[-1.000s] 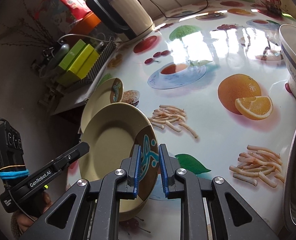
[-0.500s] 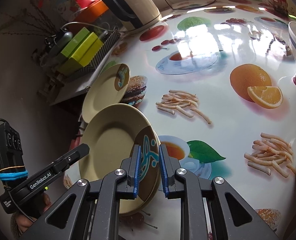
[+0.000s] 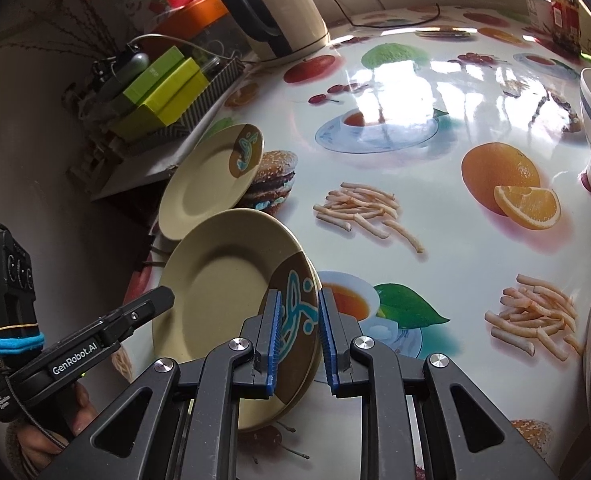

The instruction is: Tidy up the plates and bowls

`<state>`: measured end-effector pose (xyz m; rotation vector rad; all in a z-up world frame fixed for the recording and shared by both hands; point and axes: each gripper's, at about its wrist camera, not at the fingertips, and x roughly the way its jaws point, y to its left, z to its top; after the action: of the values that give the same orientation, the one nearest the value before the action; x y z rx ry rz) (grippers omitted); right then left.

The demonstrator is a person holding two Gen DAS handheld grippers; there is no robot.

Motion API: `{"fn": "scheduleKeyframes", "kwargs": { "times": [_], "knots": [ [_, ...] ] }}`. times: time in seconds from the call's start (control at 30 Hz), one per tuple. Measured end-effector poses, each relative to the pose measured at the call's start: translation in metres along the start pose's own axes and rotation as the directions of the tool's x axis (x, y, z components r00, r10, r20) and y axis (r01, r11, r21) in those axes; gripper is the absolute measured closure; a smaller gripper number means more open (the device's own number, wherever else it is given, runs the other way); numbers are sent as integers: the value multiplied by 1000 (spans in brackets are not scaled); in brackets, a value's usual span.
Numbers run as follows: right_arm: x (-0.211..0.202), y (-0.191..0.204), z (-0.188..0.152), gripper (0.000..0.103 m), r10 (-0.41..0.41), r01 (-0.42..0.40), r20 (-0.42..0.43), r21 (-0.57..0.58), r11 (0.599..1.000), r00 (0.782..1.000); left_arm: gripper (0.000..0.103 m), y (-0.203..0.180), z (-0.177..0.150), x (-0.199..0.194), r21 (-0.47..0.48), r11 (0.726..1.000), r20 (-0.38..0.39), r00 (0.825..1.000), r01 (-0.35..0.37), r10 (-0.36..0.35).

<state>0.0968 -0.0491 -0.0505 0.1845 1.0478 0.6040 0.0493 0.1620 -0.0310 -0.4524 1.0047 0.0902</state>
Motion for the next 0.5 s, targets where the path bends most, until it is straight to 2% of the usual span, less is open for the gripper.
{"fn": "scheduleKeyframes", "kwargs": {
  "times": [0.5],
  "knots": [
    [0,2,0,81,-15,15,2,-16,1000,1000,78,2,1,-1,-9,1000,0,1000,14,-14]
  ]
}}
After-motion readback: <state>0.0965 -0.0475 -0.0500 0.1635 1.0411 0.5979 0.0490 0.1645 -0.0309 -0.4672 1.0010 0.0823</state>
